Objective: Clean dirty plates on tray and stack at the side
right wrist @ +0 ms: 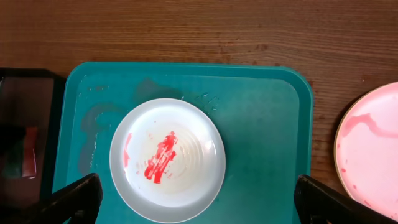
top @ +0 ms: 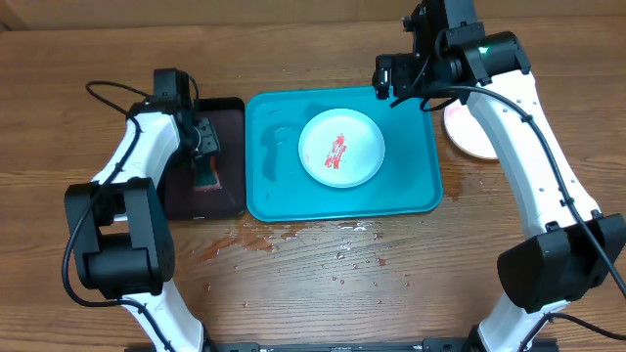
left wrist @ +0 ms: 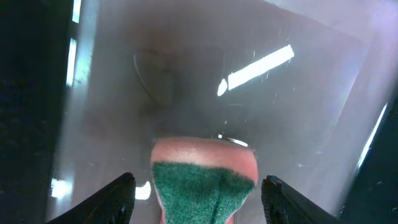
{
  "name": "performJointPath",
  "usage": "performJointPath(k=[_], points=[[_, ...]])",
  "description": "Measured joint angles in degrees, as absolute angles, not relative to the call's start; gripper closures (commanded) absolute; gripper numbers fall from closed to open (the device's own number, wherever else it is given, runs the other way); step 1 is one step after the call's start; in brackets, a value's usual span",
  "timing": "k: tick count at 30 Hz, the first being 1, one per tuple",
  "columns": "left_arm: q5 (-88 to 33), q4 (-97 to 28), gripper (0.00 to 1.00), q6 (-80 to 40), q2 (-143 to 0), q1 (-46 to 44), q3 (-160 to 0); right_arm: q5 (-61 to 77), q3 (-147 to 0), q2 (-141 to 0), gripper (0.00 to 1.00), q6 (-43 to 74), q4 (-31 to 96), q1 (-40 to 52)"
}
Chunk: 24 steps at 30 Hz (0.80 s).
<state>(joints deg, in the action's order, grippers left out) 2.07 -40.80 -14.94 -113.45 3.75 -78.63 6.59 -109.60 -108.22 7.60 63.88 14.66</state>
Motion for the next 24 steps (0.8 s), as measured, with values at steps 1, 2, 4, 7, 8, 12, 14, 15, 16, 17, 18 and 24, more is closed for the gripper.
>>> performJointPath(k=[1,2,4,7,8,12,14,15,16,17,18,24], points=[[1.7,-40.6,0.34,-14.9,-113.4,3.7,-78.0,6.6,-109.6,-108.2,0.00,7.6,63.8,14.7],[1.5,-40.6,0.34,-14.9,-113.4,3.7,-77.7,6.6,-109.6,-108.2,0.00,7.6,63.7,14.7],[1.2,-40.5,0.34,-14.9,-113.4,3.7,-77.3,6.6,-109.6,-108.2,0.00,7.6,63.4,14.7],[0.9,-40.4,0.35,-14.9,-113.5,3.7,-77.2,6.6,-109.6,-108.2,0.00,7.6,63.1,14.7],[0.8,-40.4,0.34,-14.9,-113.5,3.7,-77.2,6.6,-109.6,-108.2,0.00,7.6,63.1,14.7],[0.4,-39.0,0.36,-14.9,-113.5,3.7,-76.8,6.6,-109.6,-108.2,0.00,7.6,63.1,14.7],[-0.2,-37.7,0.37,-15.0,-113.5,3.7,-76.1,6.6,-109.6,-108.2,0.00,7.6,63.1,14.7],[-0.4,-37.3,0.38,-15.0,-113.5,3.7,-75.7,6.6,-109.6,-108.2,0.00,7.6,63.0,14.7],[-0.6,-37.1,0.39,-15.1,-113.5,3.7,-75.5,6.6,-109.6,-108.2,0.00,7.6,63.1,14.7],[-0.7,-36.6,0.39,-15.1,-113.5,3.7,-75.2,6.6,-109.6,-108.2,0.00,7.6,63.1,14.7],[-0.8,-36.3,0.41,-15.1,-113.5,3.7,-75.0,6.6,-109.6,-108.2,0.00,7.6,63.1,14.7],[-0.9,-35.7,0.62,-15.5,-113.5,3.7,-74.5,6.6,-109.6,-108.2,0.00,7.5,63.0,14.7]])
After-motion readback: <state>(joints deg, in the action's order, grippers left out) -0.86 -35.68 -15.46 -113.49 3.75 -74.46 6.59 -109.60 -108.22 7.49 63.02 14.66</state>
